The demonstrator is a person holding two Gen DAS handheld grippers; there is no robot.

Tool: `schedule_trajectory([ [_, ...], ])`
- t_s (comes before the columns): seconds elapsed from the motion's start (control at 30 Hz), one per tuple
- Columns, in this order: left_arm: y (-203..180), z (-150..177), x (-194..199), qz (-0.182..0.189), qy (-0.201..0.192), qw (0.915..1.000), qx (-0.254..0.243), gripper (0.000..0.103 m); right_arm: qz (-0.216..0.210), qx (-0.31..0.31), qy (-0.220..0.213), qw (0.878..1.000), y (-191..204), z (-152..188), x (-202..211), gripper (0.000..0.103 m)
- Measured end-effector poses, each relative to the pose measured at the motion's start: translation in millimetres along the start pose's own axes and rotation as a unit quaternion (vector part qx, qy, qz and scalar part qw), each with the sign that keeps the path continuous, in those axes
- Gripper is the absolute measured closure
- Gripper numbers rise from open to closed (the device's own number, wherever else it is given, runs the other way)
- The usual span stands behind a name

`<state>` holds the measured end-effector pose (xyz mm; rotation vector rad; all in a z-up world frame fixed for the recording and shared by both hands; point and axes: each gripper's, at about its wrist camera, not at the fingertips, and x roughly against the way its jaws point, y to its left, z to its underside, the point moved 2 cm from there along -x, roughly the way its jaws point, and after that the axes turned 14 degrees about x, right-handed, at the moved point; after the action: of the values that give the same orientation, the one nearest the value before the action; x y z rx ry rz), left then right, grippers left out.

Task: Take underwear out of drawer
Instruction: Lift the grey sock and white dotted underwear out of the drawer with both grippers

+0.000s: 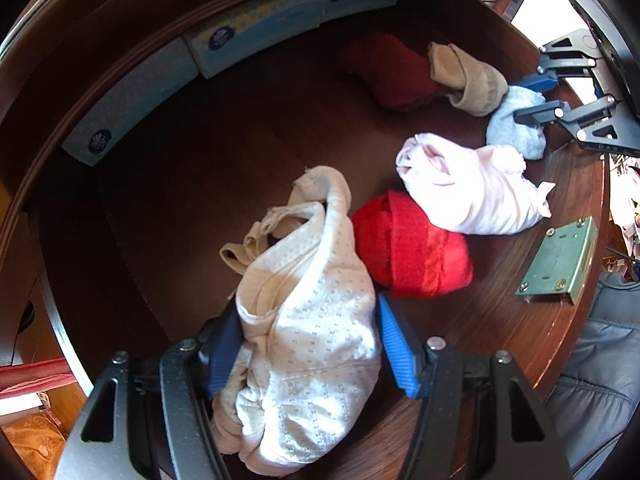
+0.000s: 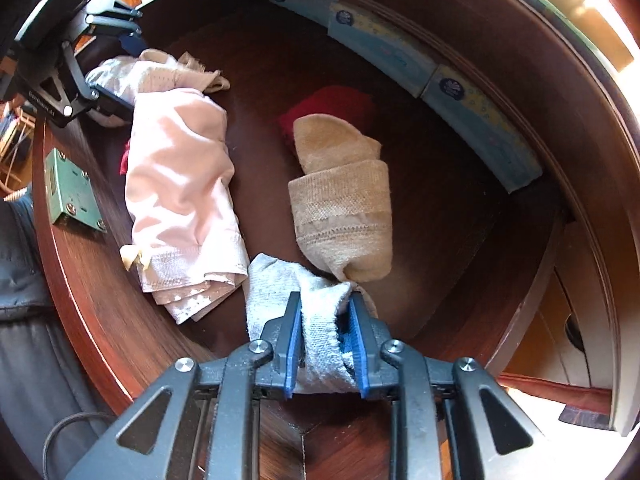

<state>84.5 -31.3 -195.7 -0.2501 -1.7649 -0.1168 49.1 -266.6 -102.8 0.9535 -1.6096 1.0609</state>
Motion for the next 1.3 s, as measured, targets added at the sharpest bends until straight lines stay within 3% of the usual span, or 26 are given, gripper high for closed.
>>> schedule_trajectory([
  [0.4,9.2,7.2,11.4,0.027,-0.051,0.9979,0.03,0.068,-0.033,-0.068,-0.085,0.994,-2.6,13.1,20.2,0.082],
  [0.73,20.1,17.6,26.1,0.03,-0.102,0.993,0.051,0.072,-0.033,-0.111,-0.139,0.984,-8.5,15.8,32.4,0.083],
  [1.3,35.1,16.4,52.3,0.043,-0.147,0.9853,0.075,0.072,-0.044,-0.128,-0.215,0.967,-6.4,-11.4,38.6,0.083],
])
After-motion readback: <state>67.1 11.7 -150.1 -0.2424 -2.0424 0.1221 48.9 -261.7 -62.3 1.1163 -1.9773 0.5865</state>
